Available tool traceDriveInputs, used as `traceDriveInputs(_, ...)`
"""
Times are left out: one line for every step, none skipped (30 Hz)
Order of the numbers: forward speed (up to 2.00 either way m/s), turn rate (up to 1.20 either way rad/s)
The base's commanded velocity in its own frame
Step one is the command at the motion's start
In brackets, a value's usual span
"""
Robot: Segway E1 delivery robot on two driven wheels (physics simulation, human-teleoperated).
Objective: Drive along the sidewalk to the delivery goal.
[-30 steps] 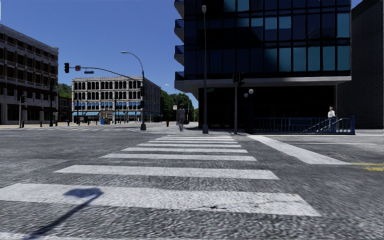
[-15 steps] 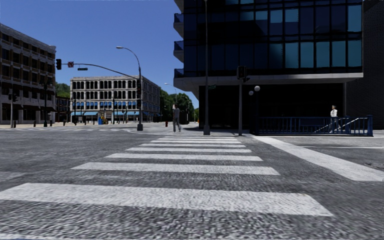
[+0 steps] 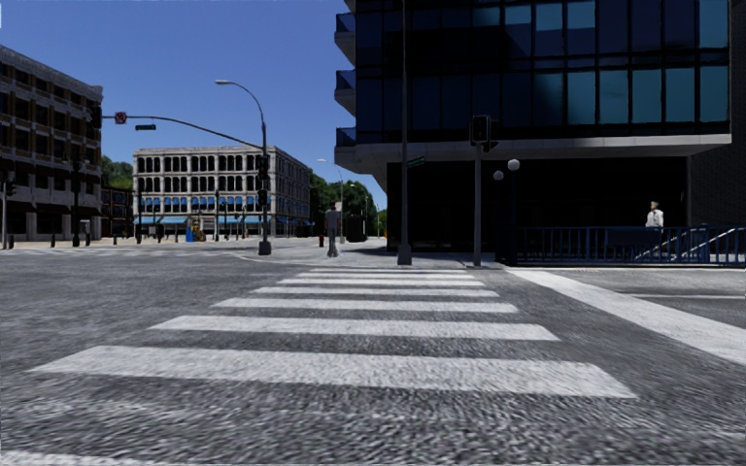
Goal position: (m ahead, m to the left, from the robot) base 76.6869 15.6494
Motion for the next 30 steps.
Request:
traceDriveInputs(2.00, 0.00)
traceDriveInputs(2.00, 0.00)
traceDriveInputs(2.00, 0.00)
traceDriveInputs(2.00, 0.00)
traceDriveInputs(2.00, 0.00)
traceDriveInputs(2.00, 0.00)
traceDriveInputs(2.00, 0.00)
traceDriveInputs(2.00, 0.00)
traceDriveInputs(2.00, 0.00)
traceDriveInputs(2.00, 0.00)
traceDriveInputs(2.00, 0.00)
traceDriveInputs(2.00, 0.00)
traceDriveInputs(2.00, 0.00)
traceDriveInputs(2.00, 0.00)
traceDriveInputs(2.00, 0.00)
traceDriveInputs(2.00, 0.00)
traceDriveInputs(2.00, 0.00)
traceDriveInputs(2.00, 0.00)
traceDriveInputs(2.00, 0.00)
traceDriveInputs(2.00, 0.00)
traceDriveInputs(2.00, 0.00)
traceDriveInputs(2.00, 0.00)
traceDriveInputs(2.00, 0.00)
traceDriveInputs(2.00, 0.00)
traceDriveInputs(2.00, 0.00)
traceDriveInputs(2.00, 0.00)
traceDriveInputs(2.00, 0.00)
traceDriveInputs(2.00, 0.00)
traceDriveInputs(2.00, 0.00)
traceDriveInputs(2.00, 0.00)
